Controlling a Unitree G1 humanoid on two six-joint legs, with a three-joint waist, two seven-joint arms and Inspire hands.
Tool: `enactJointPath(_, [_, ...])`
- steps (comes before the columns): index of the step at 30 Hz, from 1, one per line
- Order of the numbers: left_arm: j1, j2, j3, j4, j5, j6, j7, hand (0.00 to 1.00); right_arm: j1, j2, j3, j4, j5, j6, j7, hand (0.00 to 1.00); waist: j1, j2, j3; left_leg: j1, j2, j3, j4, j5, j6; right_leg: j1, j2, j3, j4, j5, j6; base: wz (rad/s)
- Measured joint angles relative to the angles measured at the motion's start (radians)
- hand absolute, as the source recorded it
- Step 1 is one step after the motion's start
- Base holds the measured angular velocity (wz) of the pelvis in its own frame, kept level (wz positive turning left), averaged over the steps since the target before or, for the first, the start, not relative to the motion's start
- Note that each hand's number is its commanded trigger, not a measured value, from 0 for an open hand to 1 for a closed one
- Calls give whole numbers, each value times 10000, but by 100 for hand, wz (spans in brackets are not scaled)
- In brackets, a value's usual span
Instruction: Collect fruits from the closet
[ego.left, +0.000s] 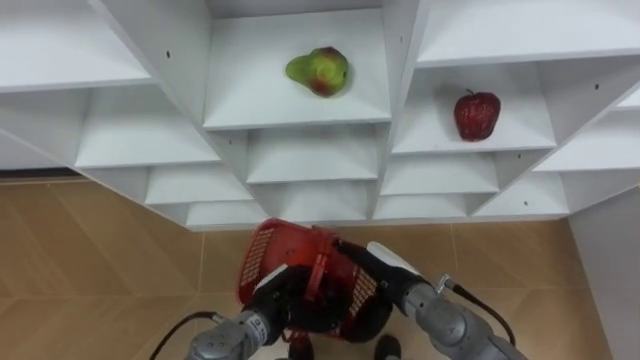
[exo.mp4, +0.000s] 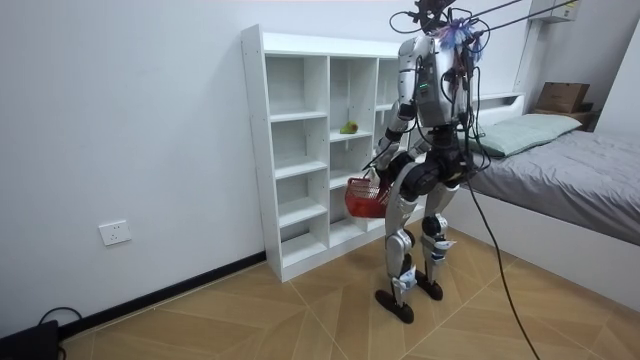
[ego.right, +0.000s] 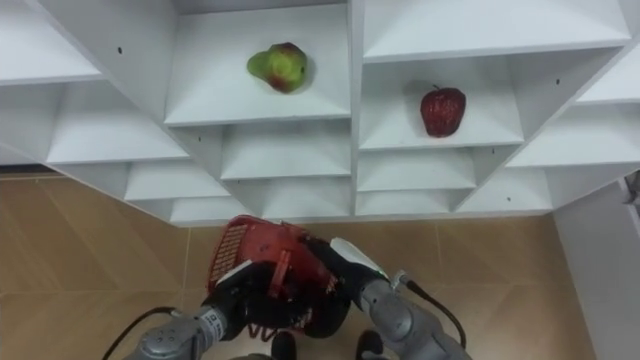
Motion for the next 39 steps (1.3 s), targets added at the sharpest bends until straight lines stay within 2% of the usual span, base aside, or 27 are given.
enactJointPath(7, [183, 19, 598, 325, 39, 4, 432, 100, 128, 43, 4, -15, -2, -1, 15, 0, 57, -10, 1, 313, -20, 22, -188, 1, -4, 263, 17, 30, -49, -6, 10, 0])
enactJointPath(12, [353, 41, 672, 350, 122, 3, 636, 100, 198, 19, 9, -26, 3, -1, 271, 0, 57, -15, 0, 373, -11, 23, -206, 2, -7, 339, 26, -25, -89, -6, 9, 0])
enactJointPath(15, [290, 44, 774, 902, 218, 2, 704, 100, 280, -18, 14, -29, 4, -2, 366, 0, 35, -37, 0, 694, -12, 19, -342, 3, -7, 691, 38, -74, -255, -7, 16, 0])
enactJointPath(19, [404, 128, 983, 1313, 226, 3, 853, 100, 539, -23, 19, -162, -16, -81, 547, 0, 70, -242, -132, 1114, -27, -7, -593, 12, -23, 1098, 56, -80, -432, -22, 38, 1])
enactJointPath(21, [440, 213, 999, 1428, 222, 3, 969, 100, 574, -41, 19, -308, -15, -76, 601, 0, 67, -286, -148, 1221, -21, -13, -610, 12, -26, 1226, 66, -71, -548, -20, 38, 0])
enactJointPath(27, [985, 274, 1752, 1609, 428, 168, 1355, 100, 1127, -490, -17, -1728, 4, 78, 767, 0, 53, -308, -174, 1931, -27, -98, -978, 19, -39, 2042, 106, -264, -1066, 28, 79, 4])
enactJointPath(30, [1272, 405, 1825, 1610, 425, 216, 1532, 100, 1462, -706, -22, -2404, -10, 137, 825, 0, 48, -356, -208, 2204, -33, -273, -1102, 27, -56, 2474, 151, -413, -1302, 59, 97, 16])
enactJointPath(32, [1407, 446, 2062, 1613, 607, 213, 1576, 100, 1681, -937, -23, -3170, -47, 157, 1076, 0, 106, -441, -245, 2268, -35, -293, -1192, 35, -71, 2551, 149, -444, -1388, 59, 98, 6])
enactJointPath(36, [1558, 480, 2468, 2084, 629, 212, 1605, 100, 1821, -1133, -33, -4304, -53, 149, 1437, 0, 87, -579, -232, 2787, -57, -271, -1477, 45, -83, 3022, 161, -436, -1583, 34, 123, -1])
enactJointPath(37, [1603, 527, 2529, 2105, 627, 212, 1607, 100, 1825, -1170, -37, -4614, 44, 149, 1518, 0, 106, -655, -203, 2924, -62, -271, -1570, 48, -88, 3131, 171, -421, -1628, 30, 129, 0])
enactJointPath(39, [1732, 628, 2547, 2103, 621, 210, 1605, 100, 1830, -1171, -42, -4986, 154, 145, 1609, 0, 132, -758, -220, 3053, -69, -270, -1651, 52, -95, 3240, 240, -354, -1680, 23, 141, 0])
